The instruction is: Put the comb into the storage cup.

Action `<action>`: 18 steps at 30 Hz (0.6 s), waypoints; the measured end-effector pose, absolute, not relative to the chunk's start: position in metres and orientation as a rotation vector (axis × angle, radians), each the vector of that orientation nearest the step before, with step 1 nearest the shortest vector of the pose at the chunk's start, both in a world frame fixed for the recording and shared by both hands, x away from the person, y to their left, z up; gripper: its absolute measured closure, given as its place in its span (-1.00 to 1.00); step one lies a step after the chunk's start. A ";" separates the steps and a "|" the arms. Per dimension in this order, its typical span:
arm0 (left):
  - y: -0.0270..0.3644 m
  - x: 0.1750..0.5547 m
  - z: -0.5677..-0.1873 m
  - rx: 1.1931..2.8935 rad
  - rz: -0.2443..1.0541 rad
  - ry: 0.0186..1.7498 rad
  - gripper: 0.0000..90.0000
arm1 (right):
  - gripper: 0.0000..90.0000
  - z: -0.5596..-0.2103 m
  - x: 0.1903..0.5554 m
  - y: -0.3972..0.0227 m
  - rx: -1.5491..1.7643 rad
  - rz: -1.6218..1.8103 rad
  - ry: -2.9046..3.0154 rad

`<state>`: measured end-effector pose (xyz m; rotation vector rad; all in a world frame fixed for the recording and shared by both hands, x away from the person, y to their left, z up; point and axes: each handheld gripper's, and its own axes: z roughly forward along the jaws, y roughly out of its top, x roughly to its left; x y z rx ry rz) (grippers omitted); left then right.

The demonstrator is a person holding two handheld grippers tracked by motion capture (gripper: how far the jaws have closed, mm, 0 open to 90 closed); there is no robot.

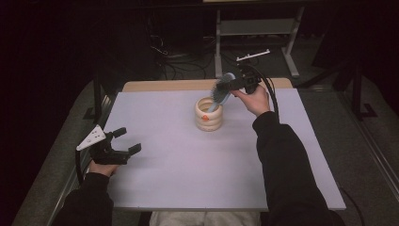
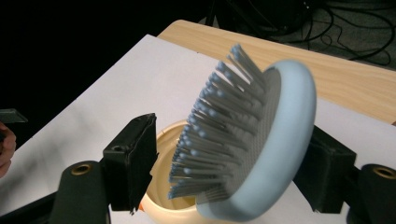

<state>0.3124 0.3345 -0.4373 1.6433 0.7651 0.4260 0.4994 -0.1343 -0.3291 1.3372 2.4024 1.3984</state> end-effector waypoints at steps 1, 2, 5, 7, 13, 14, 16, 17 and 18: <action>0.335 0.312 -0.437 1.643 0.426 0.766 -1.00 | -0.42 -0.329 0.499 -0.136 1.338 1.402 2.404; 0.335 0.312 -0.437 1.643 0.423 0.767 -1.00 | -0.44 -0.329 0.498 -0.137 1.332 1.403 2.406; 0.335 0.313 -0.438 1.645 0.411 0.771 -1.00 | -0.54 -0.328 0.496 -0.140 1.307 1.432 2.403; 0.334 0.314 -0.438 1.648 0.408 0.773 -1.00 | -0.69 -0.327 0.495 -0.141 1.301 1.414 2.400; 0.334 0.314 -0.438 1.648 0.403 0.780 -1.00 | -0.85 -0.325 0.491 -0.145 1.279 1.364 2.406; 0.335 0.314 -0.438 1.650 0.399 0.781 -1.00 | -0.91 -0.325 0.490 -0.145 1.279 1.359 2.406; 0.335 0.314 -0.437 1.645 0.395 0.782 -1.00 | -0.97 -0.325 0.489 -0.147 1.280 1.364 2.394; 0.335 0.314 -0.437 1.641 0.397 0.779 -1.00 | -1.00 -0.326 0.488 -0.149 1.282 1.367 2.392; 0.335 0.313 -0.436 1.634 0.398 0.775 -1.00 | -1.00 -0.326 0.488 -0.150 1.283 1.366 2.393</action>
